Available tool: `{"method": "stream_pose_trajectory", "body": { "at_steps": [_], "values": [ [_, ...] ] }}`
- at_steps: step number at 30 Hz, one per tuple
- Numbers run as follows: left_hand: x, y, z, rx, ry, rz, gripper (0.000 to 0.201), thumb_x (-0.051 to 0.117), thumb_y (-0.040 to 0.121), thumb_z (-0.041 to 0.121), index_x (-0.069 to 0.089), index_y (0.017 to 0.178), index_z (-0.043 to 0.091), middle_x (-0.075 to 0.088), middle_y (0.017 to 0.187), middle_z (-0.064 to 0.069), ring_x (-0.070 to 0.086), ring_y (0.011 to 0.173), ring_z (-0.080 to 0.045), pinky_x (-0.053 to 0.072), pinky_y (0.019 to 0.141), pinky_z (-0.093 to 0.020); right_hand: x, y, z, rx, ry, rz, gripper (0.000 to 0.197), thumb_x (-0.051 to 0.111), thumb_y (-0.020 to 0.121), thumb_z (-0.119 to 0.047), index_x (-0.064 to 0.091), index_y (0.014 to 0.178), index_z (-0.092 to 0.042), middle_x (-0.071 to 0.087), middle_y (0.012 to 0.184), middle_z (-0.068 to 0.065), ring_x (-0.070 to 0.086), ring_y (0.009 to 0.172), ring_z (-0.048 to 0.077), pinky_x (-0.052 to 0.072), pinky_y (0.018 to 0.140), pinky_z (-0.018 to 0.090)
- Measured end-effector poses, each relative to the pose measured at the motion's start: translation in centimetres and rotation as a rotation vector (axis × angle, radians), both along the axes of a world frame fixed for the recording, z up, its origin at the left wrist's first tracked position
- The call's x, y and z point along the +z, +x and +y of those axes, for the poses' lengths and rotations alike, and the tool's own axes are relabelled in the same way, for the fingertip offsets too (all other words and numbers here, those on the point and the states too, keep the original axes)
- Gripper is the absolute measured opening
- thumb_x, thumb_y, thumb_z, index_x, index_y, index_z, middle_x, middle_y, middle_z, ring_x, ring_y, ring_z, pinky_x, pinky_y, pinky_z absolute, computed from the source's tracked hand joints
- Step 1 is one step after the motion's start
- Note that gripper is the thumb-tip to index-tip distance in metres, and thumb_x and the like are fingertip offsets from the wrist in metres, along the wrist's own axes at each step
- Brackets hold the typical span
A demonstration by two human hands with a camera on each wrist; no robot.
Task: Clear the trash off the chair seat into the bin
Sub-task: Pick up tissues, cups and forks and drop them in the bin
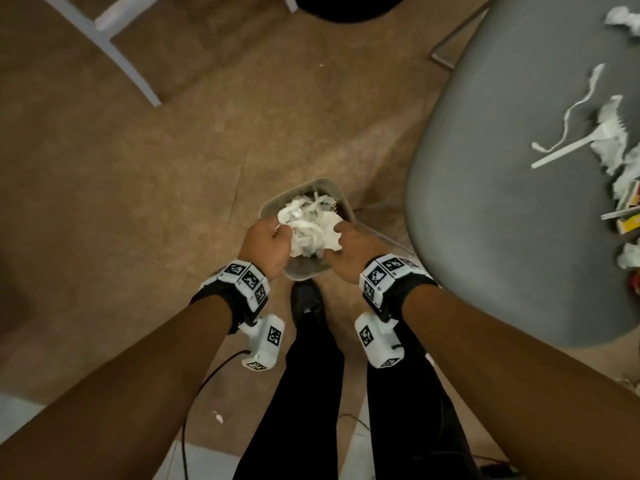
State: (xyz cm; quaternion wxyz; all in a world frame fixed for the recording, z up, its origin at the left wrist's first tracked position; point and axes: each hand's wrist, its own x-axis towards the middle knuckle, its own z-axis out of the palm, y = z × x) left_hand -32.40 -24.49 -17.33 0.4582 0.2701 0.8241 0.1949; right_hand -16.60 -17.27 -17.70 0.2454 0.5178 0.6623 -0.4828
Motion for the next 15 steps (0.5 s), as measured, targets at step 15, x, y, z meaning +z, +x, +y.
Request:
{"method": "stream_pose_trajectory", "body": {
  "at_steps": [15],
  "values": [
    [1.5, 1.9, 6.0, -0.473, -0.312, 0.132, 0.042, 0.051, 0.09, 0.024, 0.058, 0.132, 0.019, 0.062, 0.132, -0.01, 0.06, 0.116, -0.03, 0.048, 0.094, -0.032, 9.0, 1.4, 7.8, -0.134, 0.079, 0.394, 0.023, 0.056, 0.095, -0.029, 0.062, 0.116, -0.023, 0.071, 0.108, -0.005, 0.067, 0.098, 0.016, 0.053, 0.089, 0.031]
  ]
}}
